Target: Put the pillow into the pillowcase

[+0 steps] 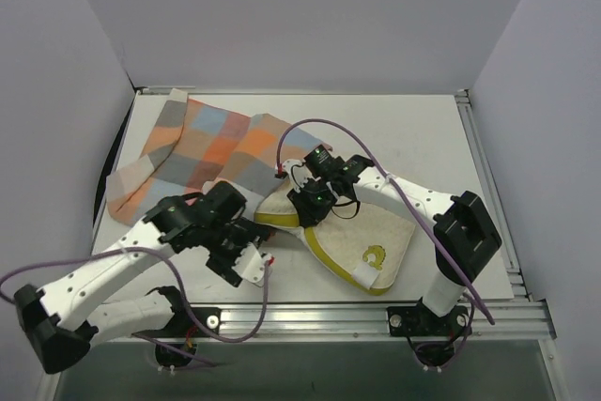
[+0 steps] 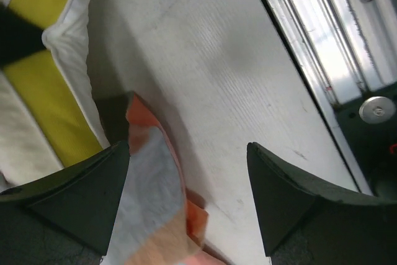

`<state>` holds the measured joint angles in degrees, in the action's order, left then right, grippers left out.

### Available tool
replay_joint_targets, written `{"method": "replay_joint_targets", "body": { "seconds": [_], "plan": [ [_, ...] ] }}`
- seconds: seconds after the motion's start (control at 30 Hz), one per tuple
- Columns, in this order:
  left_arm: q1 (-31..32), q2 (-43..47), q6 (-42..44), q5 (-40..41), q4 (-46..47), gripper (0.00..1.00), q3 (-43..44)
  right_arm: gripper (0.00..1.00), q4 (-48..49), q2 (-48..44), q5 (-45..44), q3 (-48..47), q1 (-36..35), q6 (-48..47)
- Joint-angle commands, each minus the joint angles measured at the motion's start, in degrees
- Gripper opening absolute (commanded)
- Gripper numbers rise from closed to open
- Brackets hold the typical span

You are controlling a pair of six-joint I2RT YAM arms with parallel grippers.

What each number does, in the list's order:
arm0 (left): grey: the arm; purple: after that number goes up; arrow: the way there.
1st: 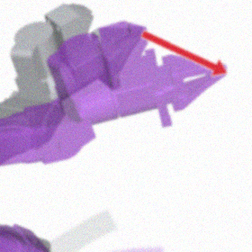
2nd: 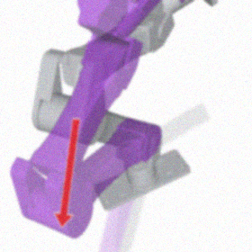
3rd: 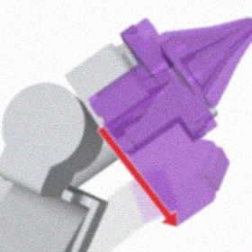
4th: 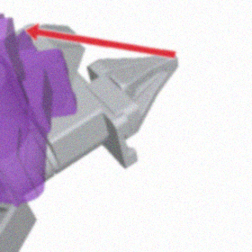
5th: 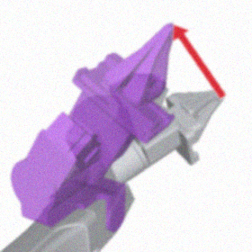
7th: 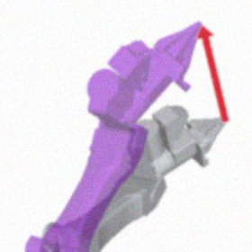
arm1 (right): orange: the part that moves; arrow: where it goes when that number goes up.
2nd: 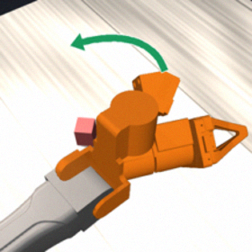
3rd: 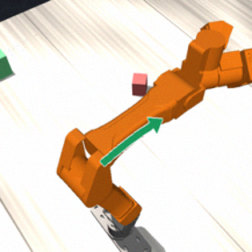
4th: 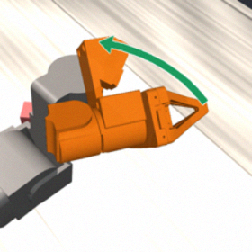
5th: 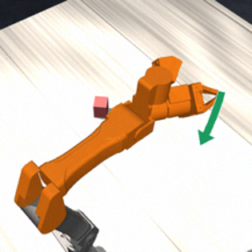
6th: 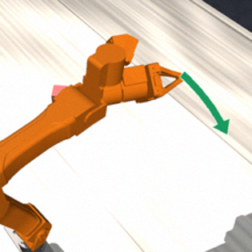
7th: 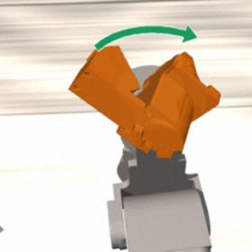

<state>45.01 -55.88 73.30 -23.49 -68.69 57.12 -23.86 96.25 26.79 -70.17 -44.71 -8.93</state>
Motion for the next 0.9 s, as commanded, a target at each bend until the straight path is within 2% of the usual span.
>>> {"method": "replay_joint_targets", "body": {
  "seconds": [0.0, 0.17, 0.23, 0.3, 0.4, 0.6, 0.8, 0.83, 0.87],
  "plan": [
    [7.2, -8.6, -0.3, 9.0, 7.6, 0.84, 3.3, 0.00, -1.2, -1.0, 5.7, -0.1, -0.1, 1.3],
    [8.7, -15.1, 2.0, 15.3, 12.9, 0.83, 3.6, 0.00, -1.5, -1.9, 6.7, 1.5, 0.3, 1.5],
    [8.3, -16.8, 6.0, 19.1, 13.4, 0.80, 2.5, 0.00, -1.5, -1.9, 7.8, 2.0, 0.5, 1.8],
    [7.7, -17.6, 10.0, 22.6, 13.7, 0.72, 0.2, 0.00, -1.5, -2.3, 8.8, 2.4, 0.6, 2.2],
    [6.6, -18.5, 12.2, 23.7, 13.2, 0.65, -0.6, 0.00, -1.5, -2.6, 9.5, 2.8, 1.3, 2.6],
    [5.3, -21.4, 14.9, 24.9, 7.4, 0.61, 2.2, 0.00, -1.4, -2.1, 11.6, 2.9, 2.9, 3.4],
    [4.6, -22.6, 17.2, 25.9, 4.1, 0.45, 1.7, 0.00, -1.5, -2.4, 12.8, 2.9, 4.0, 3.9],
    [4.5, -22.7, 17.3, 26.0, 4.1, 0.41, 1.5, 0.00, -1.3, -2.4, 12.9, 2.9, 4.1, 4.0],
    [4.5, -23.0, 17.3, 25.8, 4.2, 0.32, 1.6, 0.00, -1.4, -2.3, 13.1, 2.8, 4.2, 4.2]
  ]
}}
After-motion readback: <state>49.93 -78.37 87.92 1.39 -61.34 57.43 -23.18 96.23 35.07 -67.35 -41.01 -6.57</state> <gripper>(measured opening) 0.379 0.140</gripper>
